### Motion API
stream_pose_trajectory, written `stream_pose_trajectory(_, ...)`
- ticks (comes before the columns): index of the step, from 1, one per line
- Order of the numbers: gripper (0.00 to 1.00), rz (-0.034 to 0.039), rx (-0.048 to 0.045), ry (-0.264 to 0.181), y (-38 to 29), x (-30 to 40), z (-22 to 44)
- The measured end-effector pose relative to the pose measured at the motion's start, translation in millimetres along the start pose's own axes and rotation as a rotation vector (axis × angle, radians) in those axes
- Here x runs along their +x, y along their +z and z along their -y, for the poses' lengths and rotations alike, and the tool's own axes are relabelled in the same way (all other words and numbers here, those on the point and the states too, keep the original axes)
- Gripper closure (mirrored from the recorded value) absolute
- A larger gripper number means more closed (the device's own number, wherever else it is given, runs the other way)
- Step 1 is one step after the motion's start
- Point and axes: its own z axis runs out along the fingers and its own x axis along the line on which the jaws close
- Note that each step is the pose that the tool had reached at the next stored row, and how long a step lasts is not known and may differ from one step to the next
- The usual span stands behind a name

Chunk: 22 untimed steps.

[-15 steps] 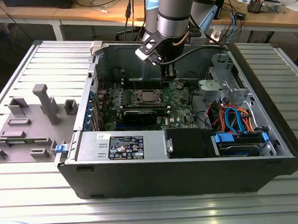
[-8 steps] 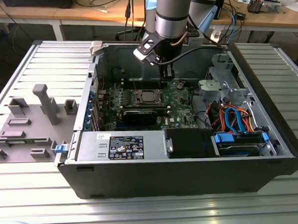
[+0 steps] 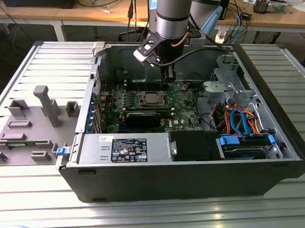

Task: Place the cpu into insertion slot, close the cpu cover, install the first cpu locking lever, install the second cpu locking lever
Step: 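Close the cpu cover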

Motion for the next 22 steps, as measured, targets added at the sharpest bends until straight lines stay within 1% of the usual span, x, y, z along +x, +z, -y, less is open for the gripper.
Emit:
stream_pose_trajectory(5, 0.89, 0.0, 0.0001, 0.0, 0.4, 0.4, 6.7)
stream_pose_trajectory(13, 0.89, 0.0, 0.0, 0.0, 0.9, 0.9, 14.8)
stream_pose_trajectory(17, 0.89, 0.0001, 0.0, 0.0, 1.6, 1.3, 20.9)
stream_pose_trajectory(21, 0.89, 0.0001, 0.0, 0.0, 2.7, 1.7, 28.7)
stream_pose_trajectory(22, 0.89, 0.0001, 0.0, 0.0, 2.7, 1.7, 28.7)
